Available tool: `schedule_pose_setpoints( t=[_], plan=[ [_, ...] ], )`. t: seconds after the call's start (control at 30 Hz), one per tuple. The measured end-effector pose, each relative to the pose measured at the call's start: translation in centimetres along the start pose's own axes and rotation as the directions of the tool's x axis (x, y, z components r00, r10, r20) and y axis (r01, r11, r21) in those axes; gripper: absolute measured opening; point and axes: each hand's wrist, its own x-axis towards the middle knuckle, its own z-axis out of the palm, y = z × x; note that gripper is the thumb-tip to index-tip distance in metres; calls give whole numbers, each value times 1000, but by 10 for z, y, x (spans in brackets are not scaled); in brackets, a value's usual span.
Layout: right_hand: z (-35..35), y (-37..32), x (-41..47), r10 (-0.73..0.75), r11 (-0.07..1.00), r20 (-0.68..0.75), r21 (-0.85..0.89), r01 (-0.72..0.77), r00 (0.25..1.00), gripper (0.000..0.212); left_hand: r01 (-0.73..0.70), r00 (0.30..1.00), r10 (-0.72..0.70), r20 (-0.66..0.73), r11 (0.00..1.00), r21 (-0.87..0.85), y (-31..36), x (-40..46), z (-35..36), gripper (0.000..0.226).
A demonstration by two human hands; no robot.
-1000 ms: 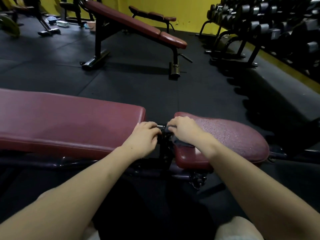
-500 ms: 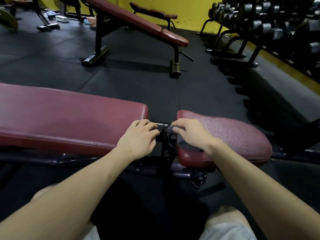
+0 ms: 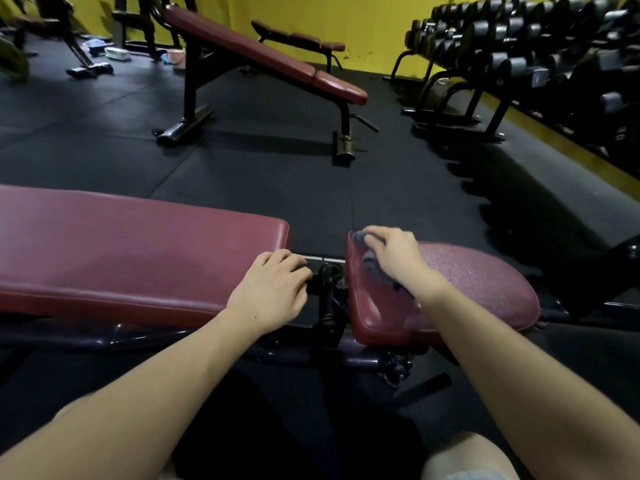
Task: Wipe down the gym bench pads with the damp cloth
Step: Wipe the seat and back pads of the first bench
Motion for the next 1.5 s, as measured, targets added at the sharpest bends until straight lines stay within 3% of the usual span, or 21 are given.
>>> schedule_pose_setpoints(
  t=[0.1,0.3,0.43,0.53,0.63,0.73,0.83,0.93,1.07,1.23,1.37,1.5],
  plan=[
    [6,-6,19,96,994,23,-52,-94,995,24,10,999,-10,39,1000,16,0,3,0,34],
    [-19,24,-35,-24,995,139,-88,37,990,36,25,979,-38,199,997,70,4,11,-4,29],
    [-36,50,-94,-12,985,192,-168,45,981,47,109,967,-97,237,993,-38,41,41,-3,36],
    [-23,53,-109,-28,974,108,-222,52,994,55,199,963,-159,217,963,-180,71,69,6,38],
    [-17,52,-91,-54,979,30,-195,58,998,43,254,950,-204,236,946,-204,81,84,17,43],
    [-25,48,-39,37,994,10,-106,-36,999,30,261,904,-179,388,951,-168,78,87,25,52],
    [-27,45,19,142,983,32,-121,-137,989,29,251,882,-169,441,959,-134,80,88,30,54],
    [-18,43,40,156,979,65,-141,-145,986,28,282,862,-192,468,951,-129,82,99,31,54],
    [-41,80,16,123,990,32,-76,-120,992,26,368,856,-247,454,908,-198,102,129,43,45],
    [-97,146,4,290,947,-49,-131,-294,956,31,490,855,-414,312,843,-224,125,133,51,44],
    [-62,116,24,233,952,-107,-178,-249,966,26,501,853,-437,285,837,-218,123,132,55,46],
    [-19,71,39,91,969,-15,-230,-92,996,14,504,843,-435,316,844,-184,121,132,60,49]
  ],
)
